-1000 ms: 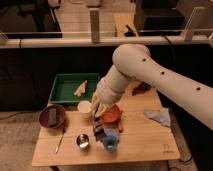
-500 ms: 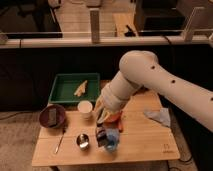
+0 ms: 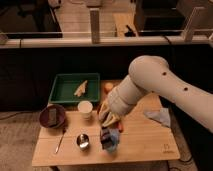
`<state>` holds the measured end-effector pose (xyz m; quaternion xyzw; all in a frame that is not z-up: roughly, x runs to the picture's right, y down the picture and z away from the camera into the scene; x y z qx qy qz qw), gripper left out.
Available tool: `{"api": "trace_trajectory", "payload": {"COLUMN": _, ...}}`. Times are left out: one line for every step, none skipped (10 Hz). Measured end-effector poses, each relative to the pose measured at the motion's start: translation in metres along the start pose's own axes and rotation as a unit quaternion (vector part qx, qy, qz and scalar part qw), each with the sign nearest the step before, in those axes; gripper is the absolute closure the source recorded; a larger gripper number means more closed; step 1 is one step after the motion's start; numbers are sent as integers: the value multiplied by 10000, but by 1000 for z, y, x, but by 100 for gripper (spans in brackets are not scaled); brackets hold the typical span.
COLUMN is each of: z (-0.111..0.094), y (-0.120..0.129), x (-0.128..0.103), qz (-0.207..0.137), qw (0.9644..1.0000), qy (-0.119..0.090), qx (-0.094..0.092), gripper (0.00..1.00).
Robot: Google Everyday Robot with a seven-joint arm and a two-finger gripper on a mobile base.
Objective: Place brush in plastic cup
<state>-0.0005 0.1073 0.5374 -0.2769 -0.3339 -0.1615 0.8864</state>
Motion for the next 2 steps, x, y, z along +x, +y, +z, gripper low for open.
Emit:
{"api": "trace_trajectory", "payload": {"z": 0, "y": 3, "x": 3, "qz": 48, "qw": 10000, "qy": -4, "qx": 25, "gripper": 100}}
{"api": "trace_trajectory", "payload": {"z": 0, "y": 7, "x": 7, "qz": 100, "qw": 9999, "qy": -12, "qx": 47, "gripper": 100}}
